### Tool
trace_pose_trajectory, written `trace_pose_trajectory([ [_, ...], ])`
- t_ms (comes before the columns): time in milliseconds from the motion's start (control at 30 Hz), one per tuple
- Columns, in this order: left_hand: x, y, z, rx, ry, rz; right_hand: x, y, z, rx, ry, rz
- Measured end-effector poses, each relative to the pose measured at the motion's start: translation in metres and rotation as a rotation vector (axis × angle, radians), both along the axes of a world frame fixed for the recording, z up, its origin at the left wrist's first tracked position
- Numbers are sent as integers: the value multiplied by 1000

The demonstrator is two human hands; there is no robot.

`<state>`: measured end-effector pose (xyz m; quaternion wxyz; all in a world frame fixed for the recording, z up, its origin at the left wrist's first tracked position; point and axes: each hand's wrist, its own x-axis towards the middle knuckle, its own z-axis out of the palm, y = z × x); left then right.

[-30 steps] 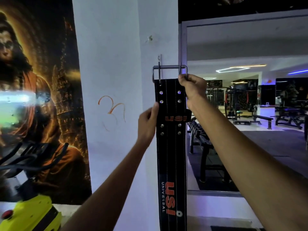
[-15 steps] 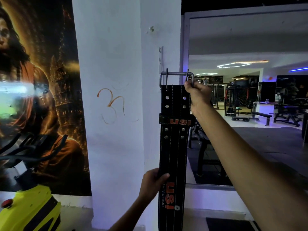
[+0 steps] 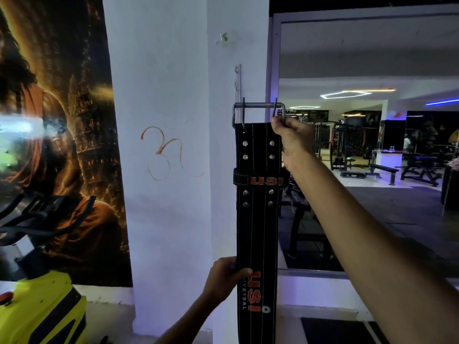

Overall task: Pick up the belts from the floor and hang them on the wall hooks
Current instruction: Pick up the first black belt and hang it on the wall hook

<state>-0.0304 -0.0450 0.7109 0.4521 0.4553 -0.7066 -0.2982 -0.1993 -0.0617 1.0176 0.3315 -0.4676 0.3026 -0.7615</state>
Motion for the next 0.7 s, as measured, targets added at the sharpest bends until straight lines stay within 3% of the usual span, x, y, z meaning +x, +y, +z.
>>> trace_pose_trajectory([
  [100, -4, 3, 25, -45, 75, 53, 0, -1, -7, 9, 5, -14],
  [200, -14, 7, 92, -76, 419, 50, -2, -2, -14, 17, 5, -26],
  [300, -16, 3, 168, -242, 582, 87, -3, -2, -20, 24, -1, -35],
  [467, -26, -3, 250, -535, 442, 168, -1, -2, -30, -14, 0, -97],
  [700, -37, -13, 269, -623, 350, 225, -19, -10, -28, -224, 239, -141],
])
